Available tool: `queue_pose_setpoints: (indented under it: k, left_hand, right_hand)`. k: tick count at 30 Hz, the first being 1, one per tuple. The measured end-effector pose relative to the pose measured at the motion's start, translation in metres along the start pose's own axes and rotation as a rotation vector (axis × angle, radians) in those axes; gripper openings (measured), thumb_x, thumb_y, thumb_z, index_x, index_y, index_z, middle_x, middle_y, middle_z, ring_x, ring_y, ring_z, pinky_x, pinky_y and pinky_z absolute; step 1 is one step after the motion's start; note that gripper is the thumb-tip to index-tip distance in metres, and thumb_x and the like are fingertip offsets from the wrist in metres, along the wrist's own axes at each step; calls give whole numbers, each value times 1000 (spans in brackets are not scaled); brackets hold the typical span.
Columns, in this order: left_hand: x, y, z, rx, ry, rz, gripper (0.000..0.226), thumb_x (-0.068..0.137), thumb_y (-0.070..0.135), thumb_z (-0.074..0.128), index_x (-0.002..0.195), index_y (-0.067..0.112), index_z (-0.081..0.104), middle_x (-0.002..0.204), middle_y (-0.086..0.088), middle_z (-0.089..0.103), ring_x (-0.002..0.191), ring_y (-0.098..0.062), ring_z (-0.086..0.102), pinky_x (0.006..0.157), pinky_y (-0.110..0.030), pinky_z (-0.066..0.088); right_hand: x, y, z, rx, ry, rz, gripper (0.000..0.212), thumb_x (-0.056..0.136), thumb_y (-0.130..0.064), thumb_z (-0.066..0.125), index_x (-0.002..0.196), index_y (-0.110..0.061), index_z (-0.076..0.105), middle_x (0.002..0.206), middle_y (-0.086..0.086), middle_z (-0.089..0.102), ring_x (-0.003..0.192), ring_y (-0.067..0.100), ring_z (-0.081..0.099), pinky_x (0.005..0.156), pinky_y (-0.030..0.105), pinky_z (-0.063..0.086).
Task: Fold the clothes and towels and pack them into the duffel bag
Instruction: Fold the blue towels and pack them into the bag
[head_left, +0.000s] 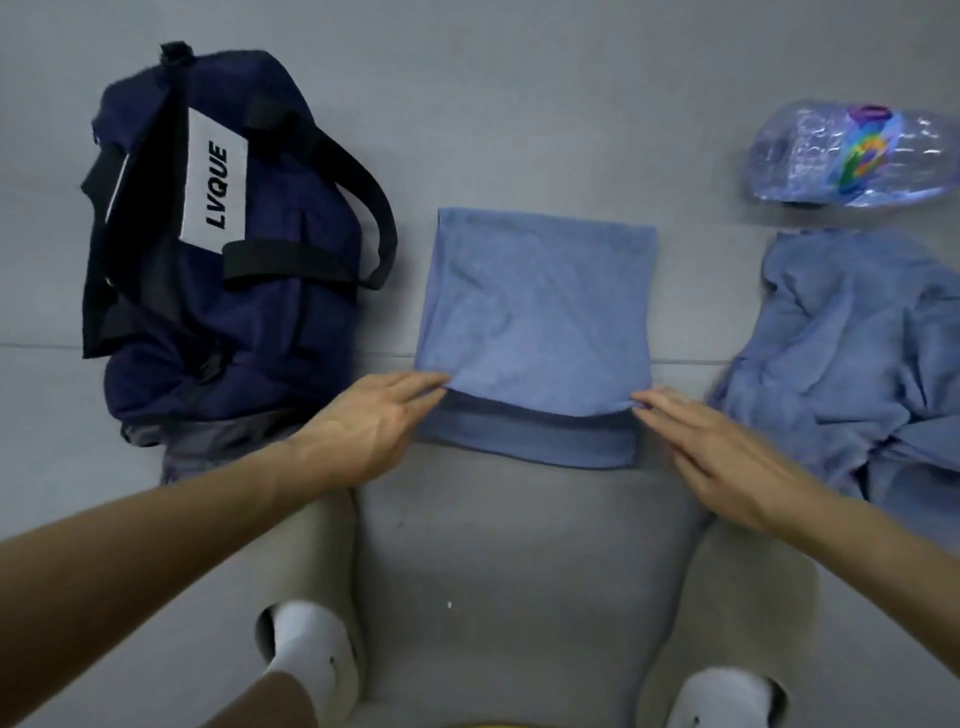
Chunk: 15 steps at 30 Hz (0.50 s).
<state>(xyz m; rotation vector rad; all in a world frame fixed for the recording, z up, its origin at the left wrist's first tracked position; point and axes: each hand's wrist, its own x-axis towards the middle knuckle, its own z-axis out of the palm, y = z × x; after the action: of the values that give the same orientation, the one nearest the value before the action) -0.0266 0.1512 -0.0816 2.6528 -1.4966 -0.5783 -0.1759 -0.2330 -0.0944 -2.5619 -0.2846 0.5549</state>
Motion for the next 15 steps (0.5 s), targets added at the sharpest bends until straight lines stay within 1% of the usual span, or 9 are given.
queue_pose_setpoints:
  k: [2, 5, 8, 10, 13, 15]
  left_hand:
    - [-10, -1, 11, -5, -1, -5, 51, 86, 12, 44, 133, 4, 62, 143, -13, 57, 121, -34, 62, 96, -43, 54]
    - [-25, -2, 12, -7, 70, -9, 49, 88, 10, 41, 131, 3, 64, 140, -14, 59, 123, -35, 61, 98, -46, 51]
    - [-36, -3, 3, 10, 173, 31, 43, 91, 8, 42, 124, 1, 68, 135, -15, 62, 125, -35, 59, 101, -46, 45]
    - [-43, -3, 2, 27, 205, 72, 40, 92, 8, 44, 121, 1, 70, 133, -16, 63, 126, -35, 57, 104, -45, 41]
    - [-54, -3, 12, 46, 166, 124, 39, 92, 11, 47, 124, 4, 69, 133, -15, 62, 129, -36, 55, 106, -48, 41]
    - [-59, -3, 22, 45, 103, 137, 40, 92, 15, 48, 125, 9, 68, 132, -13, 63, 129, -35, 55, 106, -48, 42]
  right_hand:
    - [-8, -6, 10, -52, 1, -44, 56, 90, -15, 32, 139, -1, 55, 148, 13, 50, 139, 25, 41, 120, 22, 18]
    - [-17, -12, 15, -71, 13, -93, 55, 91, -15, 32, 140, -4, 55, 151, 7, 48, 144, 22, 38, 116, 31, 29]
    - [-20, -19, 15, -75, 32, -129, 56, 90, -15, 32, 141, -6, 55, 152, 5, 48, 144, 21, 39, 114, 34, 35]
    - [-22, -27, 14, -80, 23, -150, 55, 89, -15, 34, 138, -7, 58, 150, 4, 50, 142, 22, 43, 113, 36, 39]
    - [-28, -34, 25, -97, -28, -197, 53, 85, -16, 40, 131, -7, 64, 143, 6, 57, 136, 25, 51, 107, 42, 46]
    - [-32, -33, 38, -120, -109, -190, 52, 84, -20, 44, 131, -11, 65, 142, 4, 58, 135, 25, 51, 105, 45, 48]
